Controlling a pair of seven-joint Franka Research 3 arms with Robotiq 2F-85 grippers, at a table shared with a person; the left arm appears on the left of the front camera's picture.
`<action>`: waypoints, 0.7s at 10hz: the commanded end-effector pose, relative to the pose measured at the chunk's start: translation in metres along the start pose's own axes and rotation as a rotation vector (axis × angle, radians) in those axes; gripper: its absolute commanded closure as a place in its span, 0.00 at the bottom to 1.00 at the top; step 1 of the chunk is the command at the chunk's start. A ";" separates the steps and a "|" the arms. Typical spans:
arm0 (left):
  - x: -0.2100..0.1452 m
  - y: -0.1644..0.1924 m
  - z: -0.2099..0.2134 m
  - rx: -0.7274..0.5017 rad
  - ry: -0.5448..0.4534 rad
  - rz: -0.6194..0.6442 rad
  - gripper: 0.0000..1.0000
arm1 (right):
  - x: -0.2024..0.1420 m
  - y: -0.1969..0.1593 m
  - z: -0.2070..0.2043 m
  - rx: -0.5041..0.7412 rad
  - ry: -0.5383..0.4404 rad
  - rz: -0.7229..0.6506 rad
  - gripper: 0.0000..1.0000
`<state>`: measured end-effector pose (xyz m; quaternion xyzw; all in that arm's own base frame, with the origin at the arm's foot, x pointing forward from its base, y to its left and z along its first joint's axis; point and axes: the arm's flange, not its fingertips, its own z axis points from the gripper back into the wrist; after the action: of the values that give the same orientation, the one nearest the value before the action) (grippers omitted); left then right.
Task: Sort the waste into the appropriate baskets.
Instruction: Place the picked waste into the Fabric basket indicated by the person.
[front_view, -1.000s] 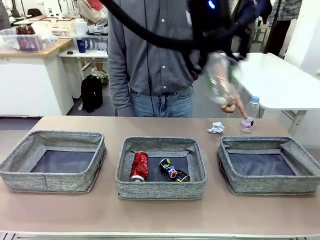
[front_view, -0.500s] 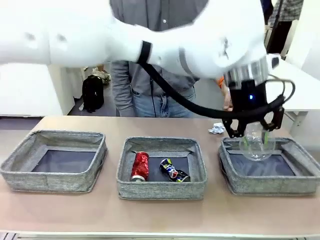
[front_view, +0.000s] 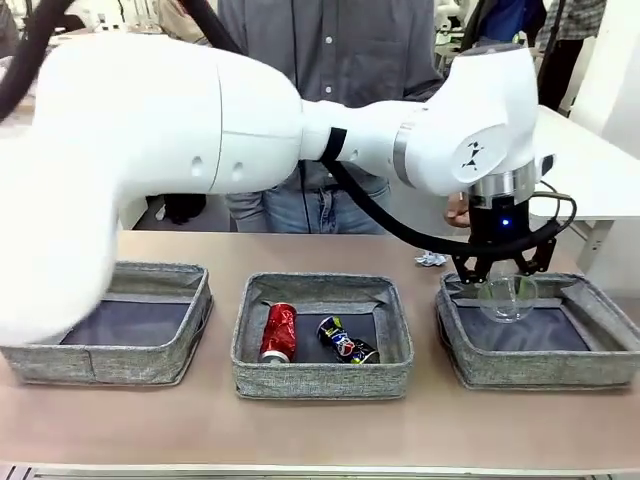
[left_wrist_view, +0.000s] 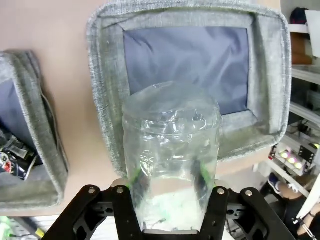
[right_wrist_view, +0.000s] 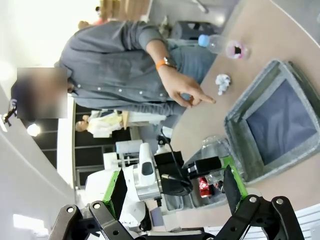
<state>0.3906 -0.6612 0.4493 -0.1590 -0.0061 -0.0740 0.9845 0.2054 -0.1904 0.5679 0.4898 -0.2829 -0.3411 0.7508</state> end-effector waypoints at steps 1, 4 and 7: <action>0.012 -0.025 0.007 0.030 -0.014 0.027 0.57 | 0.002 -0.002 0.006 0.004 -0.008 0.013 0.00; 0.016 -0.020 0.010 0.017 0.006 0.054 0.57 | 0.002 -0.002 0.006 0.004 -0.008 0.013 0.00; 0.015 -0.021 0.011 0.018 0.014 0.039 0.00 | 0.002 -0.002 0.006 0.004 -0.008 0.013 0.00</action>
<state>0.3979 -0.6690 0.4590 -0.1560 0.0056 -0.0611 0.9859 0.2040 -0.1919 0.5679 0.4894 -0.2846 -0.3433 0.7494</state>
